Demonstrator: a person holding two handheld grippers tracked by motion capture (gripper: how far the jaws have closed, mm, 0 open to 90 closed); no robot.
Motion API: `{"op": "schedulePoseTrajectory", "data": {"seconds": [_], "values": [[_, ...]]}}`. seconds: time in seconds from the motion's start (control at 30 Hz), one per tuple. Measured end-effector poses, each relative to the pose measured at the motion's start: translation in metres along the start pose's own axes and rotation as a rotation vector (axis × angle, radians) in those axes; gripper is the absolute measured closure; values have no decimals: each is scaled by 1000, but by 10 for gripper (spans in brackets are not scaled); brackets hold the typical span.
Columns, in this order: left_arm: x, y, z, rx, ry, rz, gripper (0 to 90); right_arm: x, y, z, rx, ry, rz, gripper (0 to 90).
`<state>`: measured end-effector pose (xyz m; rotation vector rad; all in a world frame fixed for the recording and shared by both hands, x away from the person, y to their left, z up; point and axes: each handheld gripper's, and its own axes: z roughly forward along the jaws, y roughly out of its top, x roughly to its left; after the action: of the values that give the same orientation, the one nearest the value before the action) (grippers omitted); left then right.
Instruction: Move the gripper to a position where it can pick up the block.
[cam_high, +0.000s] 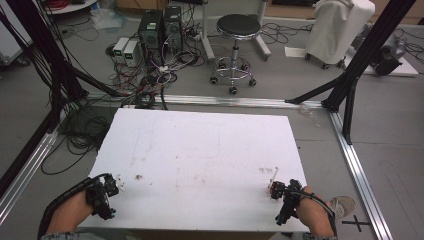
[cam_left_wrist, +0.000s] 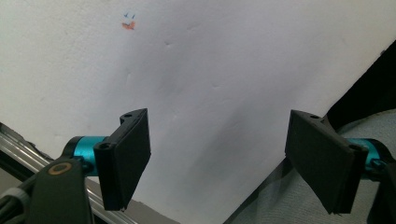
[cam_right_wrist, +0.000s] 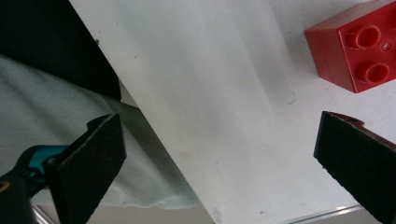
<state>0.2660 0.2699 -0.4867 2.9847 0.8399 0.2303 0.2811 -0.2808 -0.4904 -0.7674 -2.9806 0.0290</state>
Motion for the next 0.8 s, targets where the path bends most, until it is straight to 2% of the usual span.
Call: {"op": "schedulePoseTrajectory", "data": {"seconds": [0.57,0.7,0.8], "values": [[0,0,0,-3,-5,-4,226,-2,-3,-1,-8,-7,-3,16],[0,0,-1,-6,-3,-2,226,-1,-3,-2,-10,-7,13,16],[0,0,-1,-7,-3,-2,226,-5,-6,-4,-18,-21,10,16]]}}
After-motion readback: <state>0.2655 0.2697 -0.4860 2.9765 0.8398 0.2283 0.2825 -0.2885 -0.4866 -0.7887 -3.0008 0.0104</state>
